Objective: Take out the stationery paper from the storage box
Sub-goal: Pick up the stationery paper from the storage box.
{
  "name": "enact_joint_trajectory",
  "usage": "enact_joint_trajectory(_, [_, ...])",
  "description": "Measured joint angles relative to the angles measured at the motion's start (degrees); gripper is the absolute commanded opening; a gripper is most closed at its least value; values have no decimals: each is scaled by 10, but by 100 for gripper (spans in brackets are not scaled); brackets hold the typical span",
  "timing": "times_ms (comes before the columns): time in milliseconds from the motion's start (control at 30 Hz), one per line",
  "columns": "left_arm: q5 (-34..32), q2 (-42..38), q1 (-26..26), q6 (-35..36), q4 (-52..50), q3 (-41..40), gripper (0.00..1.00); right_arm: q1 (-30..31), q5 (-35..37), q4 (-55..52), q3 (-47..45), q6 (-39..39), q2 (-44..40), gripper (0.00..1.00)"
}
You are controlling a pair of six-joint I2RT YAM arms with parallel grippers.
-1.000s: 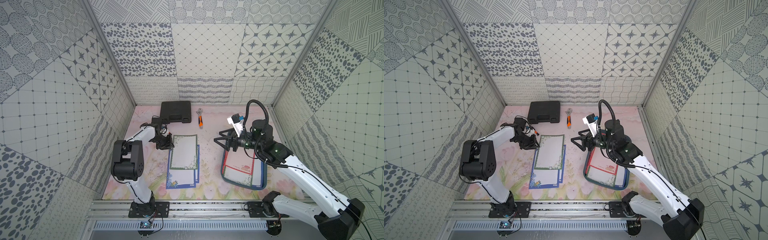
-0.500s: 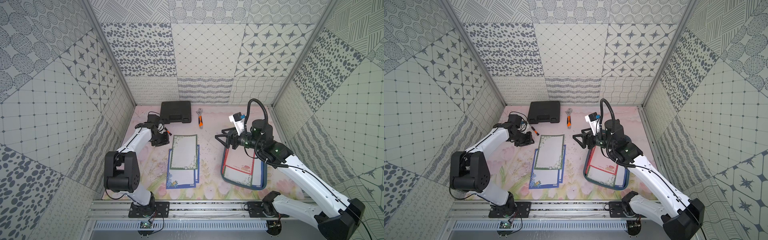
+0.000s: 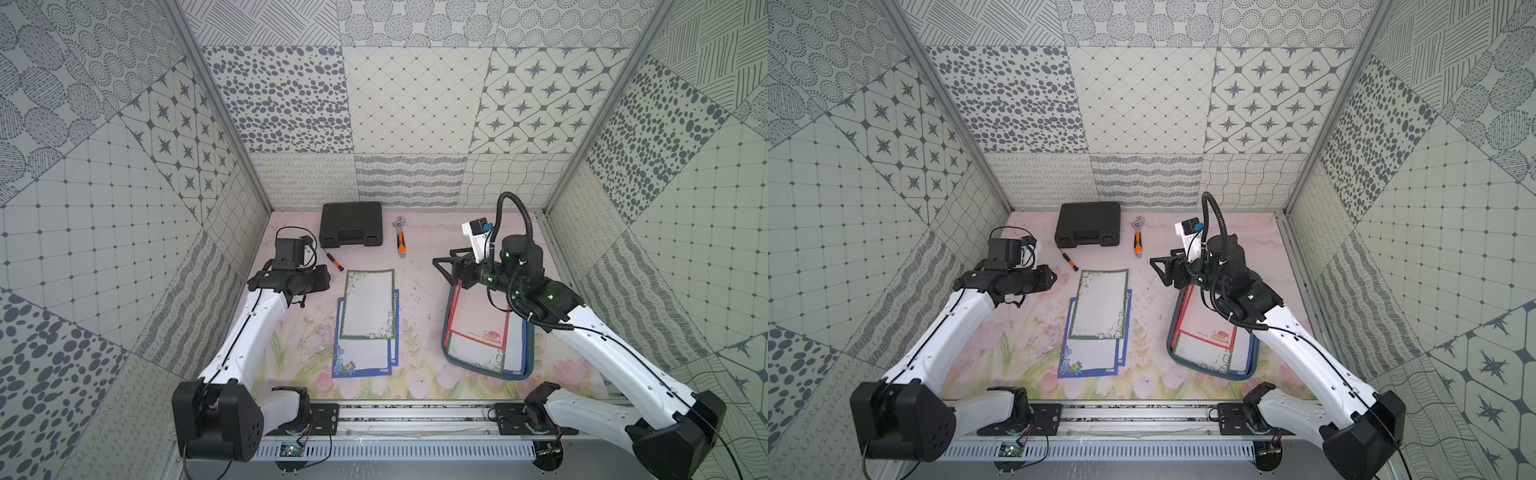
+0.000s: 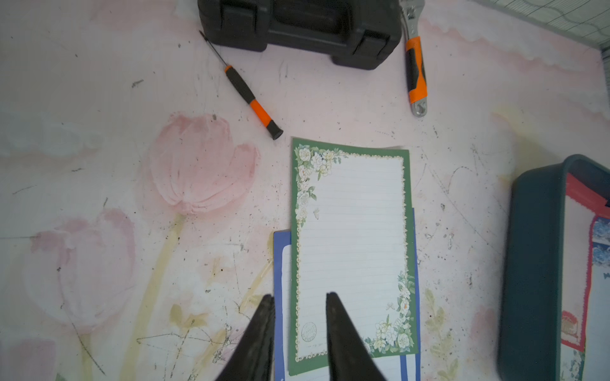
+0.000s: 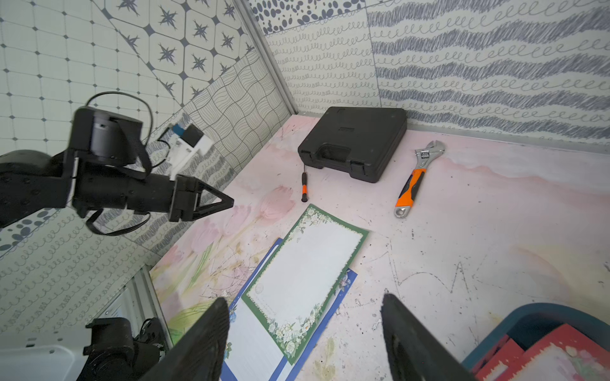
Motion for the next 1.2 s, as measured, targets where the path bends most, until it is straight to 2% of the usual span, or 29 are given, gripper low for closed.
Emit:
enact_joint_trajectory(167, [19, -80, 0, 0, 48, -35, 31, 0, 34, 2, 0, 11, 1, 75])
enact_joint_trajectory(367, [44, -128, -17, 0, 84, -58, 31, 0, 53, -18, 0, 19, 12, 75])
enact_joint_trajectory(633, [92, -150, -53, 13, 107, -58, 32, 0, 125, -68, 0, 45, -4, 76])
enact_joint_trajectory(1000, [217, -150, -57, 27, 124, -55, 34, -1, 191, -118, 1, 85, -47, 76])
enact_joint_trajectory(1200, [257, -143, -58, 25, 146, -60, 36, -1, 209, -151, 1, 91, -46, 76])
